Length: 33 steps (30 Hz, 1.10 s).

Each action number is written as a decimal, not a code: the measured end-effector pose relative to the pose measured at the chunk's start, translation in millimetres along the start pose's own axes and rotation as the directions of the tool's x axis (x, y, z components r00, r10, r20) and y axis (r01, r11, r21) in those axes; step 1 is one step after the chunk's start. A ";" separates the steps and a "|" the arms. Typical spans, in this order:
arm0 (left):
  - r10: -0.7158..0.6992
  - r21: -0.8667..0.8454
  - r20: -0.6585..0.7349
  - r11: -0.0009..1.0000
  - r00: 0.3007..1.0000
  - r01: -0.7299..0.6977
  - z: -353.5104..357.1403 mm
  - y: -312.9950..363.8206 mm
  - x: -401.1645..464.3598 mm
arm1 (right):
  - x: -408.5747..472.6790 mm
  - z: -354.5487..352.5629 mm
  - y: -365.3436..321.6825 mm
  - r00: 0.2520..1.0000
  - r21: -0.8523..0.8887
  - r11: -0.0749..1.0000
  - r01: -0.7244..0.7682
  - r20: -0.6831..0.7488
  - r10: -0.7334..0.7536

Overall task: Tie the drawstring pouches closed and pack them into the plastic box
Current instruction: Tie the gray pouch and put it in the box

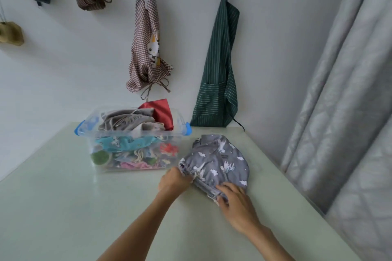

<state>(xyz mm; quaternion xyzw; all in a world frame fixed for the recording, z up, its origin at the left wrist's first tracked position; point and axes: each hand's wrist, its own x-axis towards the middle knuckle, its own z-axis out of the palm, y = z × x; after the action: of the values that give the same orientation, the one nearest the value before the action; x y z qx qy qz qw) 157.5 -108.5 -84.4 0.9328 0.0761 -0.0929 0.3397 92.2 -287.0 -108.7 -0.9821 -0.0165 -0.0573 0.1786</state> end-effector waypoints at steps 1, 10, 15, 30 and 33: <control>-0.011 -0.015 -0.034 1.000 0.999 0.010 4.6 1.8 0.2 | -2.1 -0.6 2.1 0.999 0.022 1.000 -0.002 -0.036 0.002; 0.105 -0.173 -0.062 0.978 0.993 -0.115 3.2 15.9 -19.2 | -10.1 -22.1 5.9 0.998 0.305 0.952 -0.002 -0.056 0.020; 0.112 -0.483 -0.018 0.869 0.994 -0.107 -20.7 -15.6 -47.8 | -37.7 -37.7 12.6 0.946 0.329 0.940 -0.086 -0.269 0.181; 0.342 0.364 -0.268 0.902 0.901 -0.233 -19.4 -30.9 -99.5 | -102.1 -10.1 -33.7 0.949 0.038 0.989 -0.144 -0.277 0.148; 0.290 0.490 -0.177 0.855 0.941 -0.171 -7.4 -27.8 -86.7 | -98.5 -0.7 -42.7 0.955 -0.107 0.977 -0.185 -0.255 0.153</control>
<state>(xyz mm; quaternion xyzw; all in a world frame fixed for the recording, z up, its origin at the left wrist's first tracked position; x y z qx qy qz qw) 68.5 -89.5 -76.6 0.9934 -0.0204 0.0488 0.1013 -7.9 -248.5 -104.9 -0.9747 0.0938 -0.1637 0.1196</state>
